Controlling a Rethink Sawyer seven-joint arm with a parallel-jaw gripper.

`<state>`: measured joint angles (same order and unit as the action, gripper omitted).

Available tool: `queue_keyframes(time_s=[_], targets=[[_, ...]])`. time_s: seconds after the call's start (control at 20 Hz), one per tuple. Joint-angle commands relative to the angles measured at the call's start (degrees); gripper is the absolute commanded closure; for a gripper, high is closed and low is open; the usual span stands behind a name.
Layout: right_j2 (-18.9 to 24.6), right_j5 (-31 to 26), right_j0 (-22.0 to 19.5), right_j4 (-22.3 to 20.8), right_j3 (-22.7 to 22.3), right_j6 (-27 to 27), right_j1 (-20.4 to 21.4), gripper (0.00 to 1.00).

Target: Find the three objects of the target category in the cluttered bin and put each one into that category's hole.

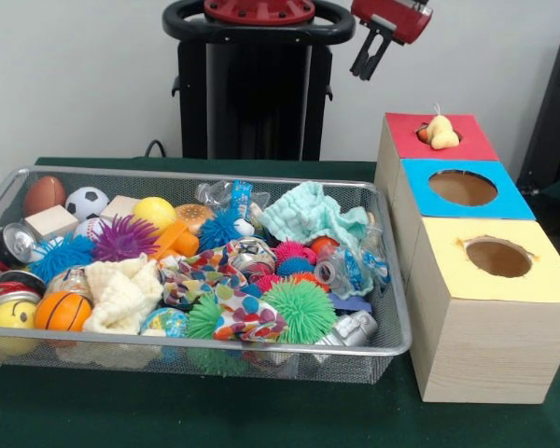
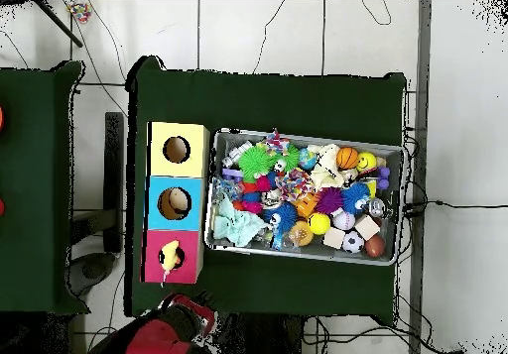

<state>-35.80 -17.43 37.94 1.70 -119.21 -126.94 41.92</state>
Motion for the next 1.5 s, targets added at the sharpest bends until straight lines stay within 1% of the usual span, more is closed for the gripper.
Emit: queue_keyframes(time_s=[0.05, 0.3, 0.55, 0.85, 1.2, 1.35, 1.5], targets=[[0.43, -7.15, 0.43, -2.13, 3.88, -4.57, 0.15, 1.00], [-0.24, -8.62, 1.80, -1.52, 5.08, -5.79, -0.86, 1.00], [0.55, -9.05, 2.40, -0.68, 5.74, -6.38, -1.00, 1.00], [-0.56, -11.57, 5.42, 0.09, 7.45, -8.33, -3.19, 1.00], [3.46, -9.66, 3.58, 1.58, 6.72, -7.62, -2.05, 1.00], [3.34, -9.80, 4.65, 1.56, 6.55, -8.19, -2.24, 1.00], [2.59, -10.97, 5.98, 1.39, 7.55, -8.82, -3.46, 1.00]])
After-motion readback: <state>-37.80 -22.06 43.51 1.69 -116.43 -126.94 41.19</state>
